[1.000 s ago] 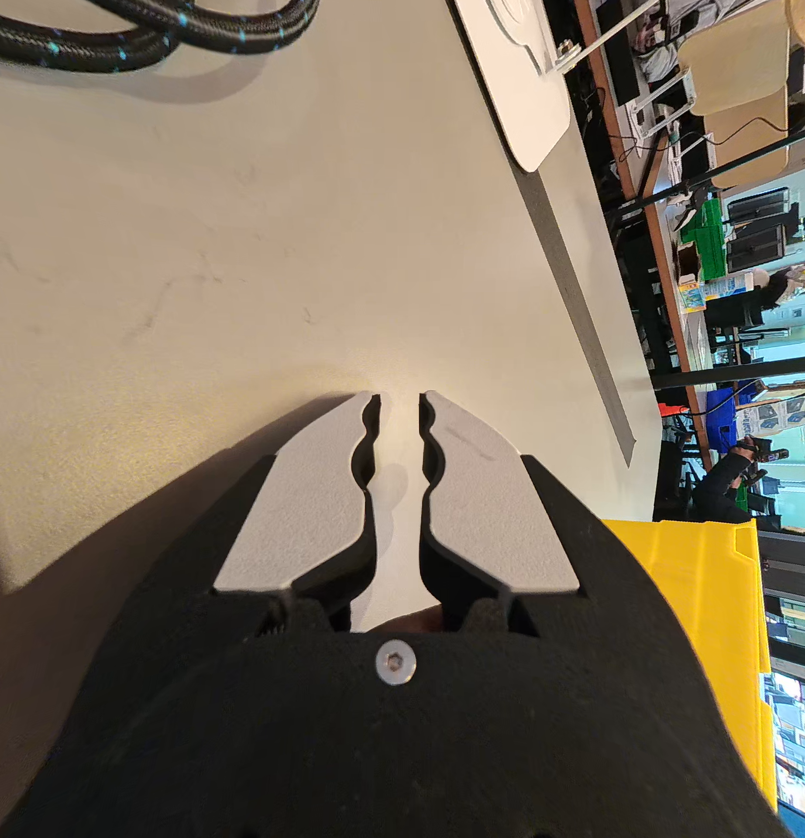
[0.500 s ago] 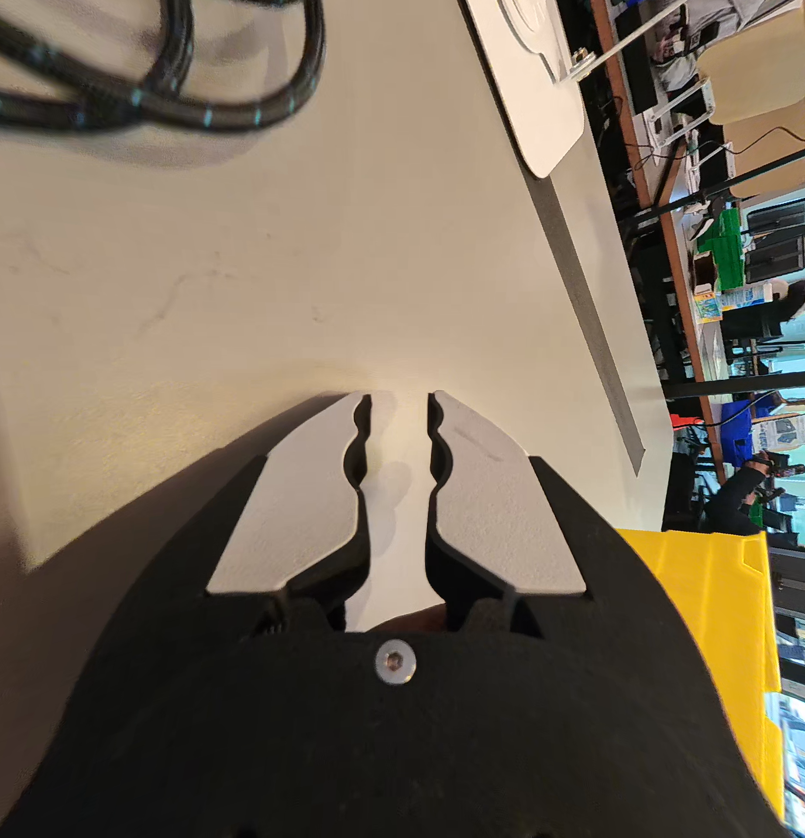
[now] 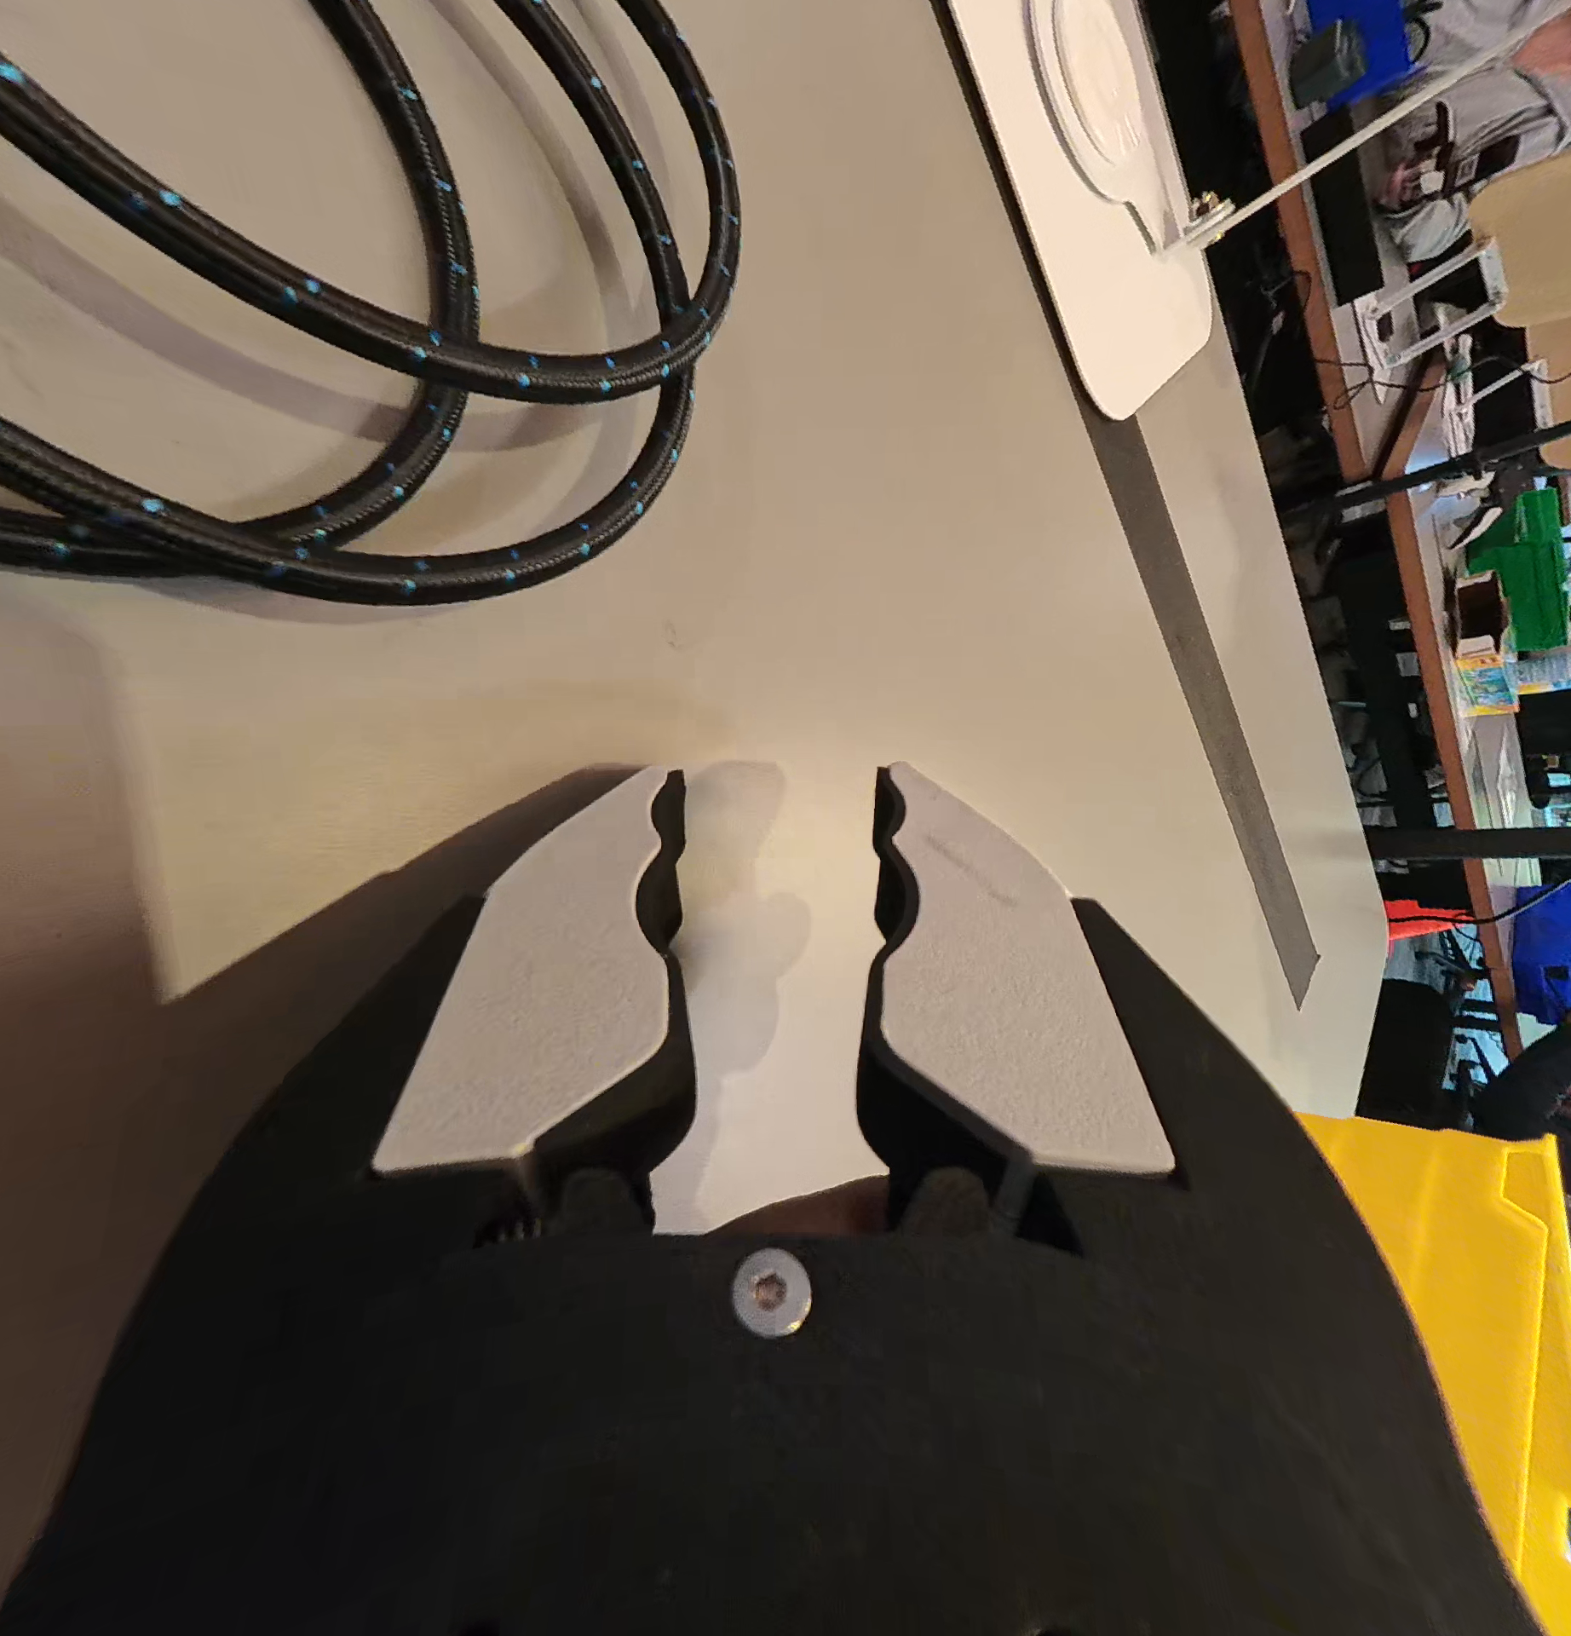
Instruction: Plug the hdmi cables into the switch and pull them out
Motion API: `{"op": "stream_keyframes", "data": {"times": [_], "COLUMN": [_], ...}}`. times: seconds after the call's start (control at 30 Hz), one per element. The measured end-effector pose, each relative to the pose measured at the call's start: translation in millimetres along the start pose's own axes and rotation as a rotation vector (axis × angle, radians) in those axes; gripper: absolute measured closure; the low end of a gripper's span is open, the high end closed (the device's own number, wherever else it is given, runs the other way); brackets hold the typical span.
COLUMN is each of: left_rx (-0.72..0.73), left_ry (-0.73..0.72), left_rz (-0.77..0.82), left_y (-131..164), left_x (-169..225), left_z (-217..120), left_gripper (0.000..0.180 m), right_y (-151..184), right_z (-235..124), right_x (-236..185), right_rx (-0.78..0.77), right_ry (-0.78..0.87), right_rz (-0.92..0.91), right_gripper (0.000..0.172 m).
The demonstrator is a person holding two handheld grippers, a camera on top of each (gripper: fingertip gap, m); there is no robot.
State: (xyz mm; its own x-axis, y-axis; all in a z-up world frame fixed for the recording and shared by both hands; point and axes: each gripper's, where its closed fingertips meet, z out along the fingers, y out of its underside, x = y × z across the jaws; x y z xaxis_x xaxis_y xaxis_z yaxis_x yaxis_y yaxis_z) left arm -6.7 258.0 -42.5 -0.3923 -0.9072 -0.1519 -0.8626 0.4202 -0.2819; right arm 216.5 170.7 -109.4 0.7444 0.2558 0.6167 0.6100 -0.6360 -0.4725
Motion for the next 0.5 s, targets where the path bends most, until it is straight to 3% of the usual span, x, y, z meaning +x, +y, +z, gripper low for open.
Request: {"op": "stream_keyframes", "data": {"times": [0.17, 0.23, 0.37, 0.5], "left_rx": [0.029, 0.038, 0.068, 0.058], "left_ry": [0.546, 0.704, 0.889, 0.959], "left_rz": [-0.103, -0.114, -0.125, -0.101], "left_y": [11.9, 14.8, 10.5, 5.3], "left_x": [10.5, 20.5, 31.7, 37.4], "left_z": [36.0, 45.3, 52.3, 58.1], "left_gripper": [0.100, 0.103, 0.109, 0.116], "right_y": [-1.7, -0.2, 2.5, 1.5], "right_z": [-4.5, -5.2, -4.3, -4.6], "right_x": [-2.6, -3.9, -5.1, -6.9], "right_rx": [0.021, 0.022, 0.021, 0.028], "right_ry": [-0.016, -0.024, -0.041, -0.052], "right_rz": [-0.018, -0.026, -0.032, -0.037], "right_gripper": [0.130, 0.130, 0.130, 0.130]}}
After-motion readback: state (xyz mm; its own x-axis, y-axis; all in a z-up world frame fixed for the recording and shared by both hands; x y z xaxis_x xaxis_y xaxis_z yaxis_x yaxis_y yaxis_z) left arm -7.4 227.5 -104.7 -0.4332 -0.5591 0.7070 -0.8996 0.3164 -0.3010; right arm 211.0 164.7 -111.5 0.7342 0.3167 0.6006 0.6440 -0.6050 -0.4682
